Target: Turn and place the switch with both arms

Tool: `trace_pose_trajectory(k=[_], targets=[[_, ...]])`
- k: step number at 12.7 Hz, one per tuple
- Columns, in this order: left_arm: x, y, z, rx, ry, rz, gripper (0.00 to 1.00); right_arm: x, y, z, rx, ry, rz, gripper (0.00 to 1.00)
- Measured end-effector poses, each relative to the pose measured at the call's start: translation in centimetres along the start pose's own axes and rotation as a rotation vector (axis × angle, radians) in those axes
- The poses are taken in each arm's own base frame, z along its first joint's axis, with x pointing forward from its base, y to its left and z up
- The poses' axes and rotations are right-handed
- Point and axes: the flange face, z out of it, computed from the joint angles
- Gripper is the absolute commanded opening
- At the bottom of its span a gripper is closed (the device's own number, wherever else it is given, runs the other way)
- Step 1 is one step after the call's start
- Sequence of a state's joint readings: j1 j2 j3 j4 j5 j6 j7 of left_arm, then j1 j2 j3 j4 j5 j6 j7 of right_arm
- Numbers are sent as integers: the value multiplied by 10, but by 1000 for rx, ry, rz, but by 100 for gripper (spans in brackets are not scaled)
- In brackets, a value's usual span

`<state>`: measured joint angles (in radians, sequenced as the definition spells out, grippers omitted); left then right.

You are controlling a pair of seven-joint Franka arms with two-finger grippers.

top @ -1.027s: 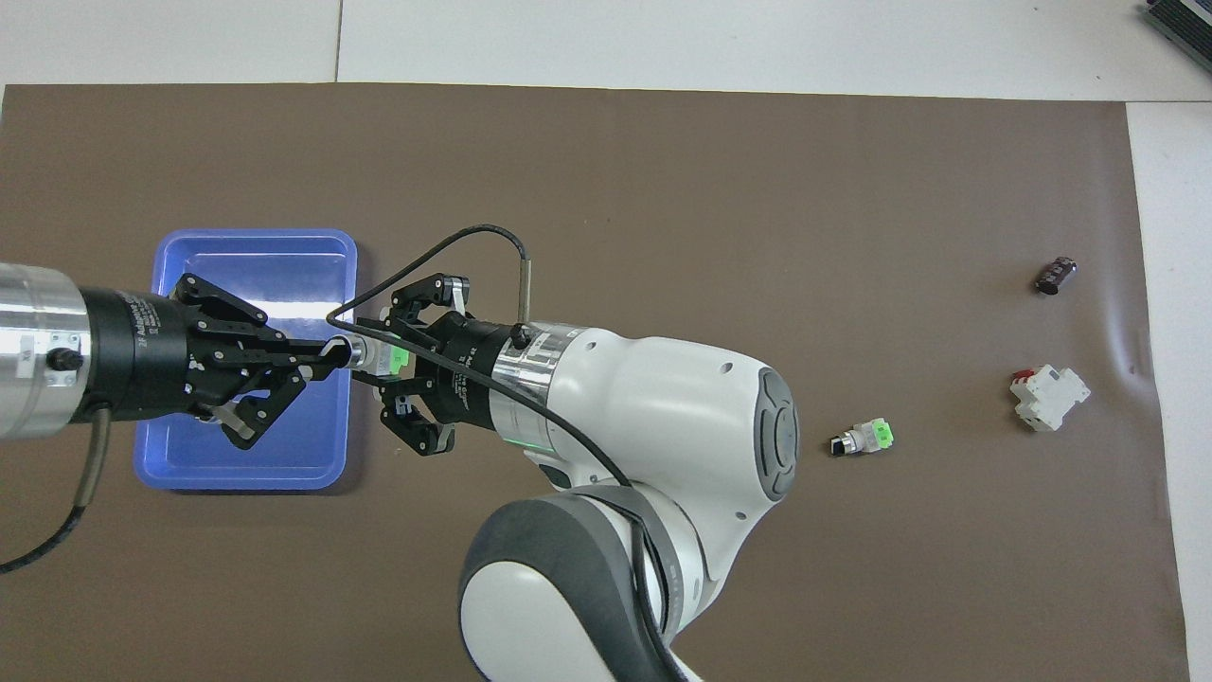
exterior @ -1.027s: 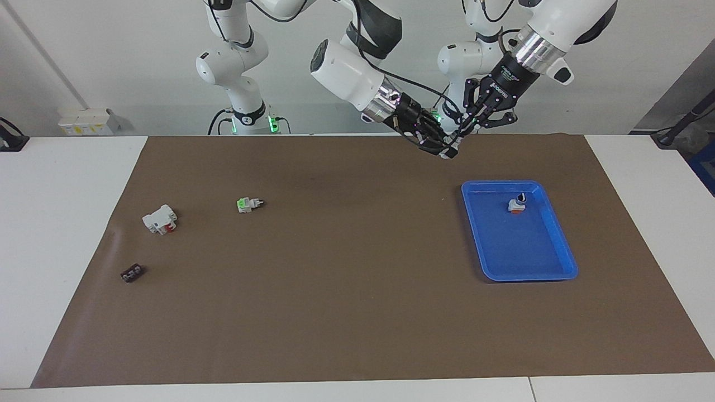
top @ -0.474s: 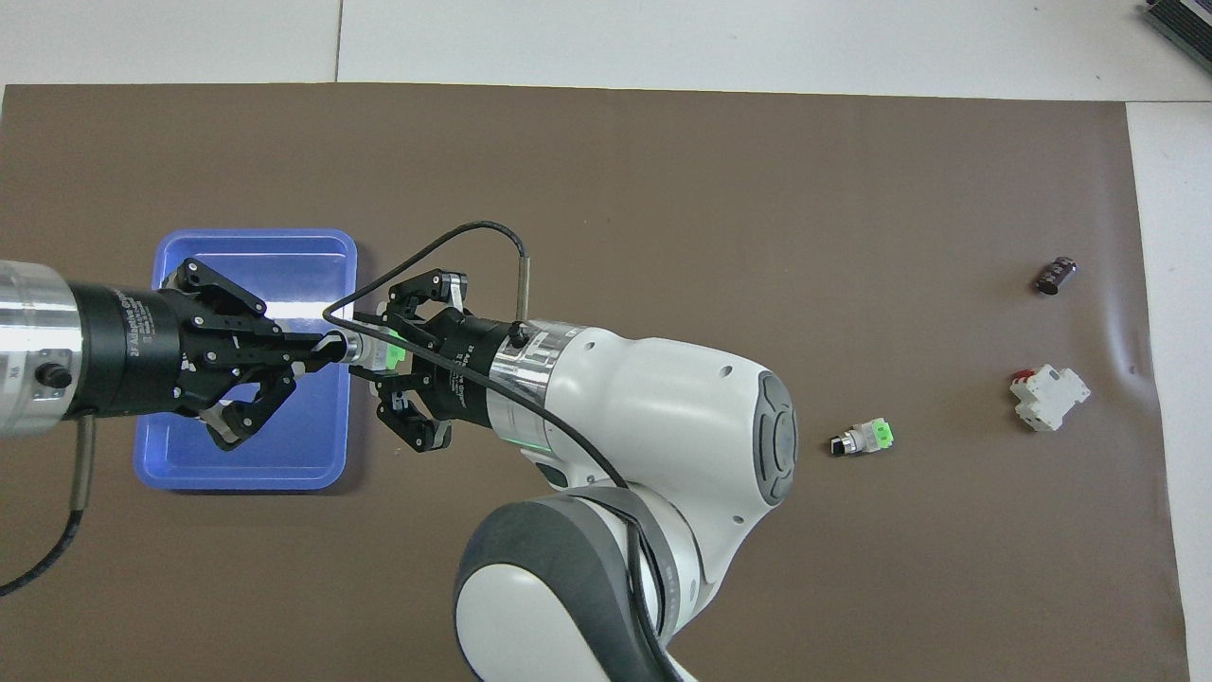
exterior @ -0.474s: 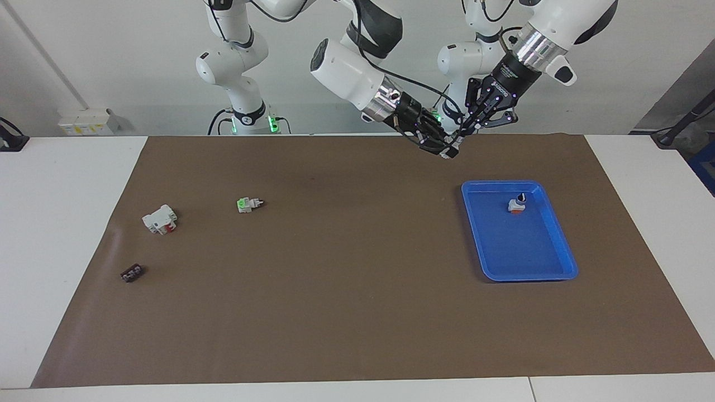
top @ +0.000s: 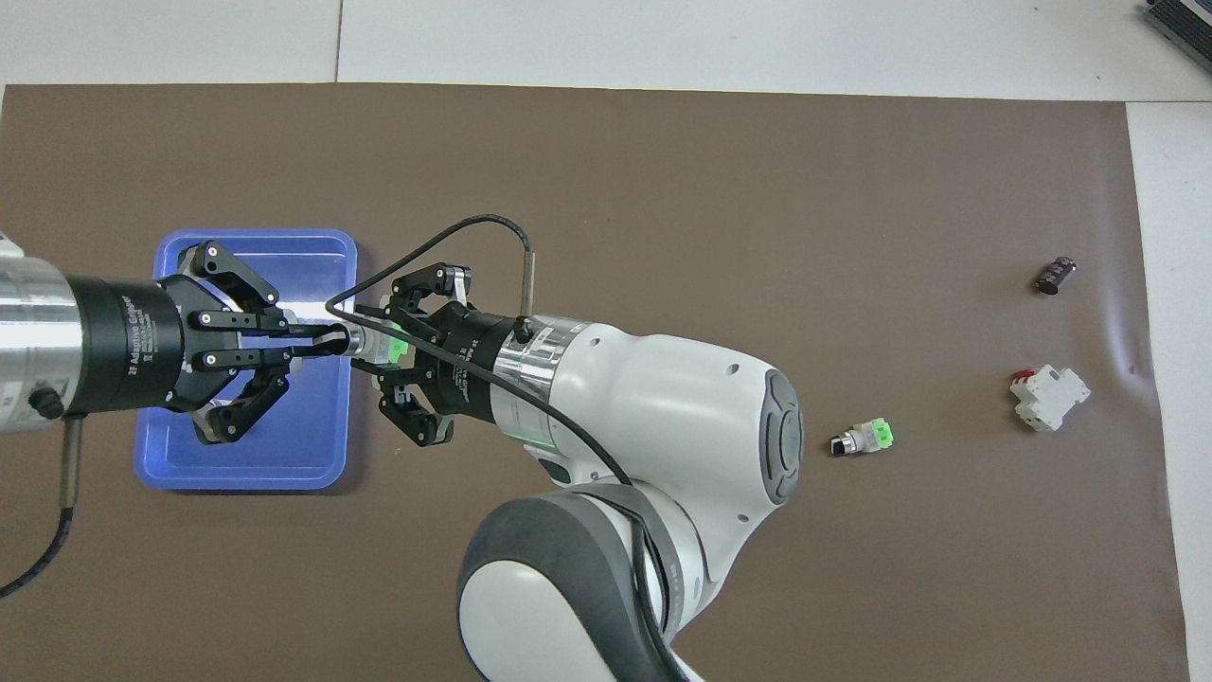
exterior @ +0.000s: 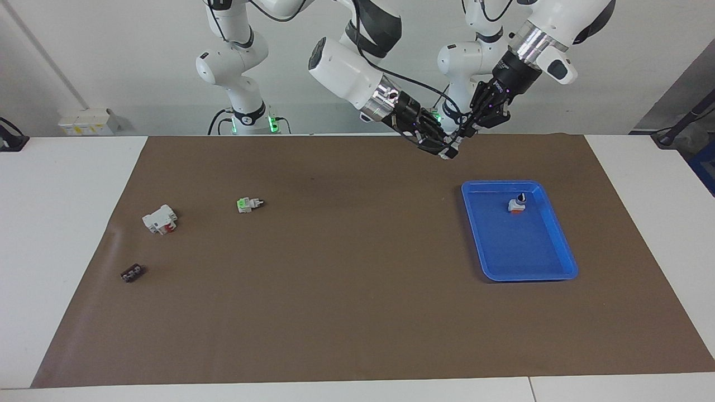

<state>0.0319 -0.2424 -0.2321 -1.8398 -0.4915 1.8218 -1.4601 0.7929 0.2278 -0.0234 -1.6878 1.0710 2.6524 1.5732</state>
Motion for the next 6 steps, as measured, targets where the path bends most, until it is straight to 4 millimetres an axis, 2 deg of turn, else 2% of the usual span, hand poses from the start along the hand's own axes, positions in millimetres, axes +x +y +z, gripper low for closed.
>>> trace_pose_trajectory(k=[6], targets=[[-1,1,-1,-16,-18,508,0,0,1,-1,-2,0,0,0]])
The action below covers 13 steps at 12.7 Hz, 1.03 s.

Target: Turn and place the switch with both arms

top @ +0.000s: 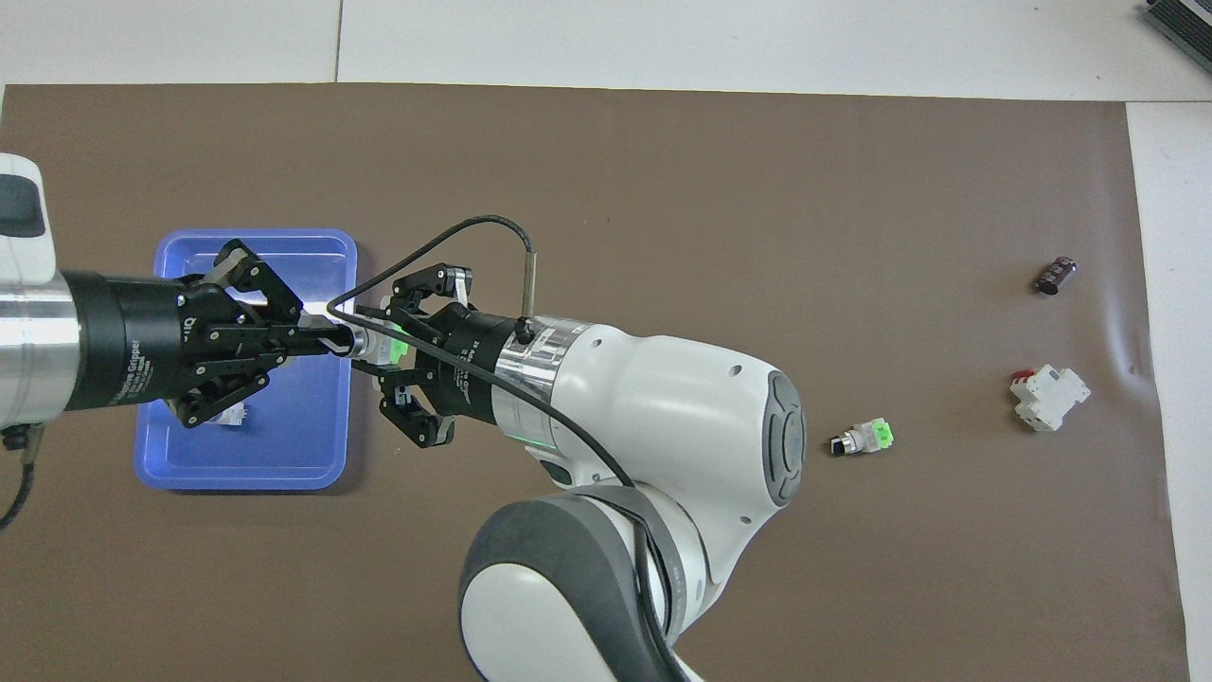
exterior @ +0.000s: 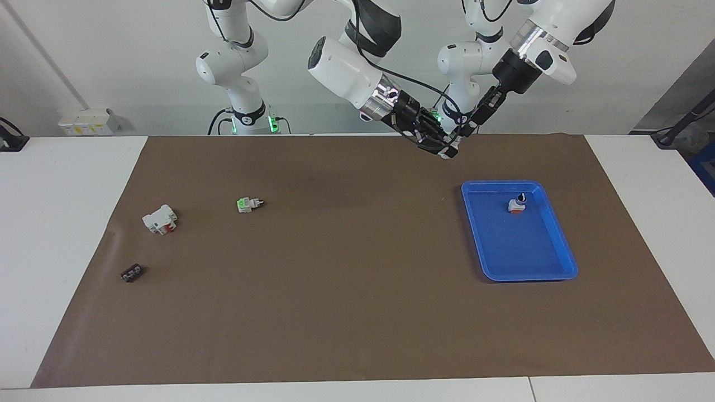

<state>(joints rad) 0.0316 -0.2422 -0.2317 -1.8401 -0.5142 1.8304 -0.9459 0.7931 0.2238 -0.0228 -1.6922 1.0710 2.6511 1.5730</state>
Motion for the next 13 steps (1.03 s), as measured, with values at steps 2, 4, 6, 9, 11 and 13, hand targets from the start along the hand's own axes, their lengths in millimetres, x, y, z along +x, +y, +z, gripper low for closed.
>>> trace_pose_trajectory(k=[2,4,6,9,11,13], targets=[[-2,1,1,0,-3,125,0,1,1,0,-3,1,-1,0],[-7,3,4,4,-10,301,0,2,3,1,-9,5,-5,0],[-10,2,6,14,-24,499,0,3,6,2,-25,10,-11,0],[-10,-3,7,34,-57,675,0,3,14,4,-43,13,-16,0],[-8,-7,7,45,-80,738,0,2,19,7,-53,13,-19,0],[-7,-9,6,50,-93,776,0,1,22,9,-59,13,-21,0]])
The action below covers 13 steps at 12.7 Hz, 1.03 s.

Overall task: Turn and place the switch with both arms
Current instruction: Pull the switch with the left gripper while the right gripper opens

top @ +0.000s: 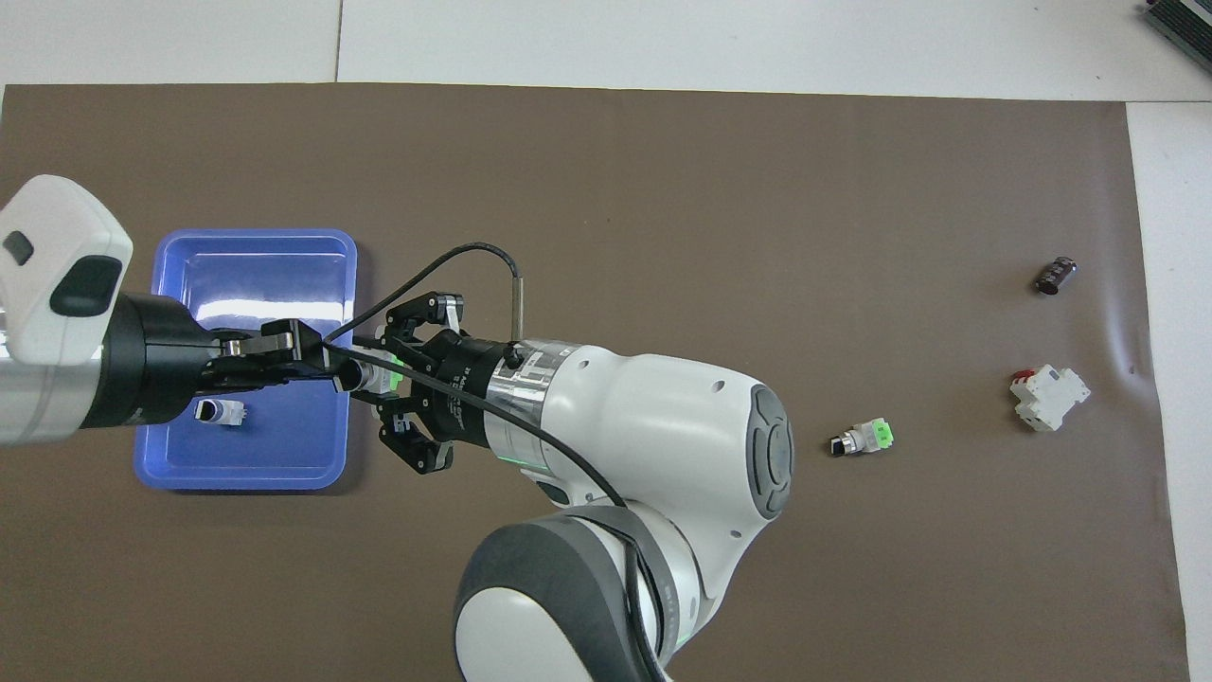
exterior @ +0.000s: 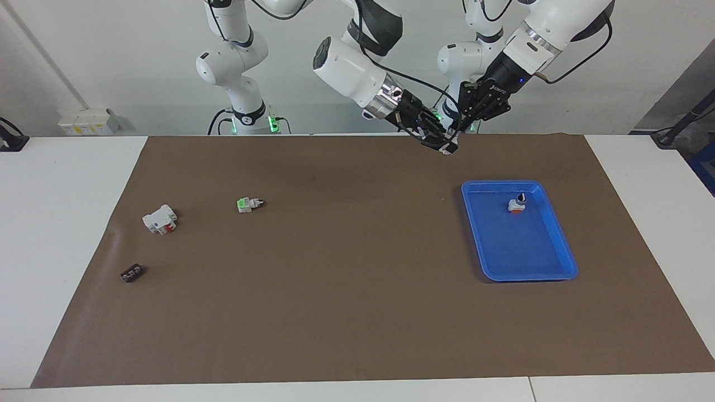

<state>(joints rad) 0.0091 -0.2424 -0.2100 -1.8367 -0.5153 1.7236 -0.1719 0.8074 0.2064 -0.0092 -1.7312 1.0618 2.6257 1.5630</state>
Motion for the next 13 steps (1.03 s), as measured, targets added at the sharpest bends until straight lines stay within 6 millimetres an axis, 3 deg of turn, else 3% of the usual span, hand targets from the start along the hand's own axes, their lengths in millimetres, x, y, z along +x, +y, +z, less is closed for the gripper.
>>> trace_pose_trajectory(k=[2,3,4,5,7,9,13], targets=[[-1,-2,0,1,-14,39,0,-1,2,1,-11,-1,-1,0],[-2,-2,-1,2,-19,49,0,-1,3,1,-15,-1,-2,36],[-2,-3,-1,2,-22,51,0,-2,3,2,-15,-2,-3,84],[-2,-3,-1,1,-23,51,0,-2,4,2,-16,-2,-4,85],[-14,1,2,-5,-91,60,0,3,-8,-5,22,2,-7,100],[-21,5,1,-8,-105,65,0,3,-14,-9,36,1,-15,100],[-18,-8,-2,-9,-105,40,0,0,-15,-11,43,-3,-32,100]])
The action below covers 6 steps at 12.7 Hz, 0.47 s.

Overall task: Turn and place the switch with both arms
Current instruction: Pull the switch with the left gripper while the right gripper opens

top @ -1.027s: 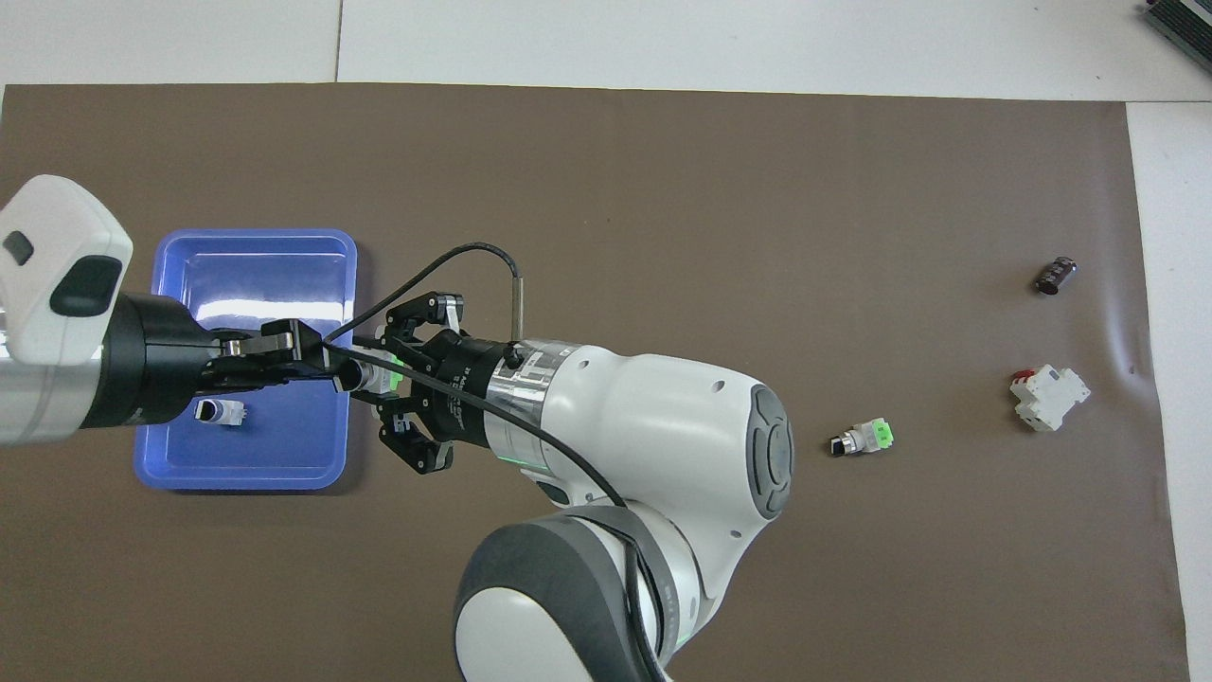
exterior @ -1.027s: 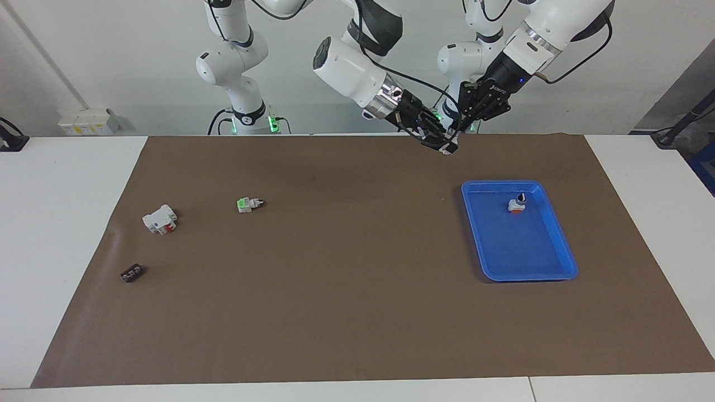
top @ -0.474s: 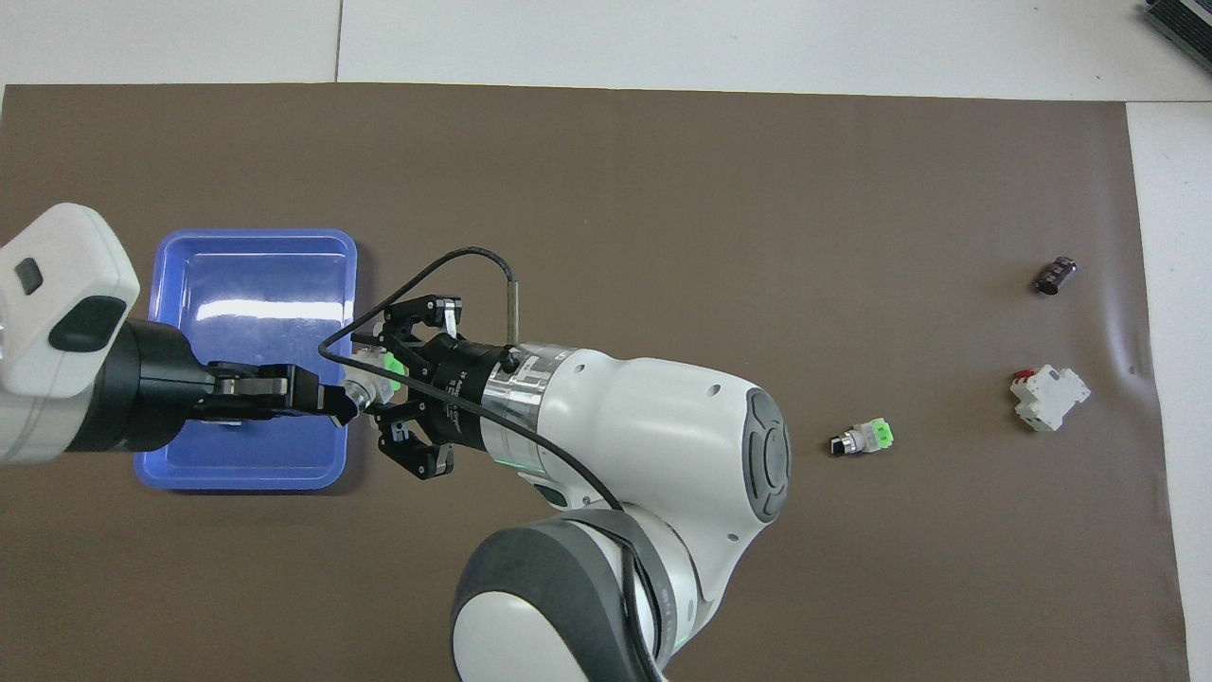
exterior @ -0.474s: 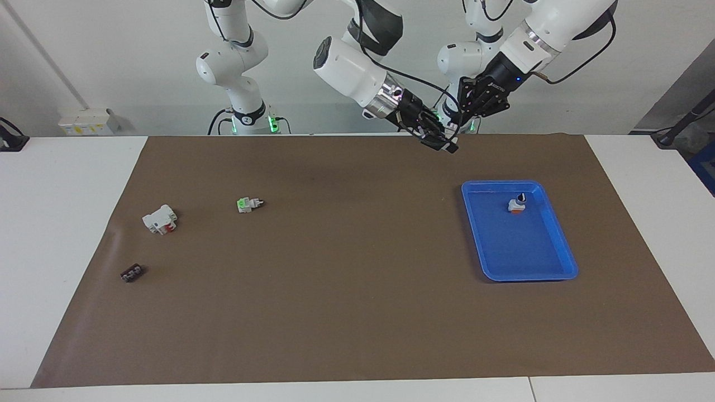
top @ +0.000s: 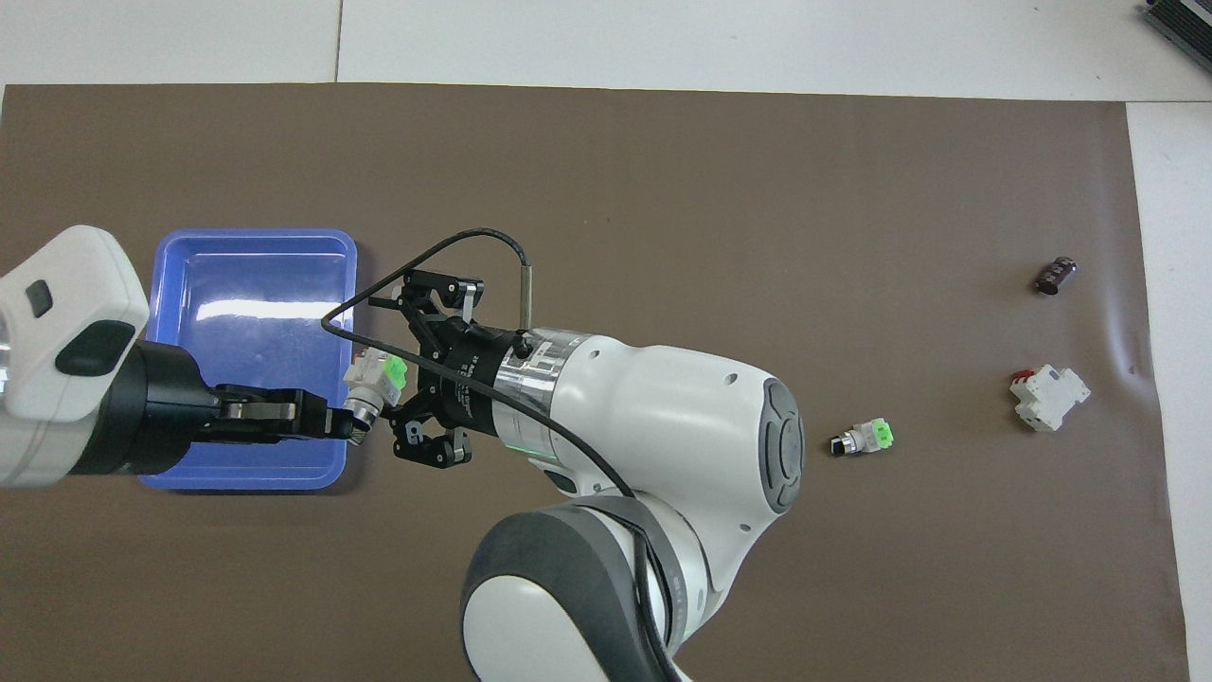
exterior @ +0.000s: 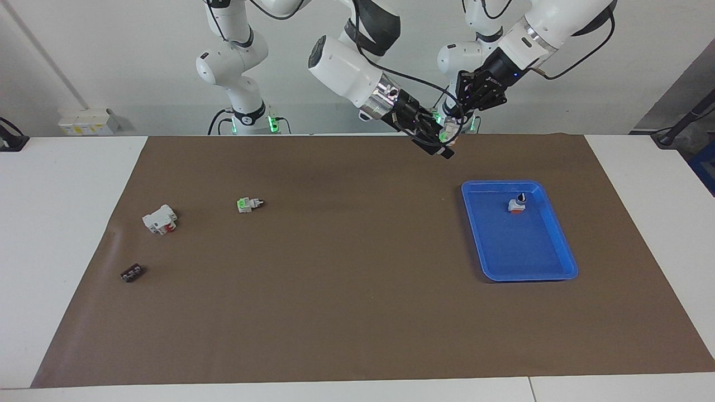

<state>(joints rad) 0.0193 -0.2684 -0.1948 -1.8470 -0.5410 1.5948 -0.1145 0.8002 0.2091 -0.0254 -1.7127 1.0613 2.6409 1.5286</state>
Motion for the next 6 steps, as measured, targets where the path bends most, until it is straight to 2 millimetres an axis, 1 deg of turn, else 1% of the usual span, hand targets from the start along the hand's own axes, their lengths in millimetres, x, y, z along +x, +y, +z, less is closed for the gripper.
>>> trace_pose_trajectory(k=[2,4,6], targets=[[1,-5,-1,-1,1,-10,0,0,0,0,1,0,-3,100],[3,-14,-5,-1,6,-30,0,1,-2,-1,4,8,-23,100],[5,-28,-10,3,11,-57,0,7,-5,-4,4,52,-116,100]])
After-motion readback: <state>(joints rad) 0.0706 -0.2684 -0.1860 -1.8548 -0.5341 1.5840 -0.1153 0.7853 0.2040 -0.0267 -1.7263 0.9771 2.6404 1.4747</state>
